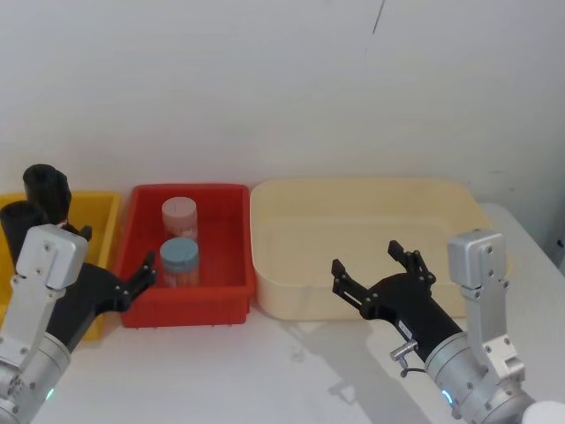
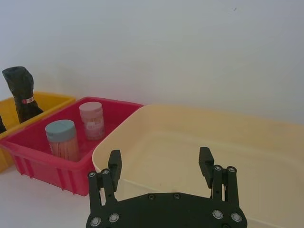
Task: Pick up the garbage bag with the one hand and transfer it to the other hand.
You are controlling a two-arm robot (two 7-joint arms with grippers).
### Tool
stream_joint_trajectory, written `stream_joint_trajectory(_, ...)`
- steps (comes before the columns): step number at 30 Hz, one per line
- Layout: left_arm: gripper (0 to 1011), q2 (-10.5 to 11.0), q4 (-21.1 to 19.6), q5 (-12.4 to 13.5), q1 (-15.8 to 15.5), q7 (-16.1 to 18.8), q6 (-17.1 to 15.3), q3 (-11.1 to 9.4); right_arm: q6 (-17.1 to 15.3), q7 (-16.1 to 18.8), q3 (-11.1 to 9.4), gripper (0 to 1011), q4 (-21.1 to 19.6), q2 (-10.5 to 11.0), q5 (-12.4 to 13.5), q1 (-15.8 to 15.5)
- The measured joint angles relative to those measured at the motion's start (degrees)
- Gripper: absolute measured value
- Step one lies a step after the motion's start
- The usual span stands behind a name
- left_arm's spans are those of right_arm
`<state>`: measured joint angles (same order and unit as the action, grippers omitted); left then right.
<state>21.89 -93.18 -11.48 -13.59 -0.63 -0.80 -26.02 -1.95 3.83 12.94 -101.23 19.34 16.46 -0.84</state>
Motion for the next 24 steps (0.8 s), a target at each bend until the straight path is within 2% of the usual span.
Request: stream_joint_trajectory(24, 1002, 0.00, 0.00, 0.00, 0.00, 0.00, 0.00, 0.00, 0.00, 0.00, 0.00, 1000, 0.00, 0.00, 0.00, 0.00)
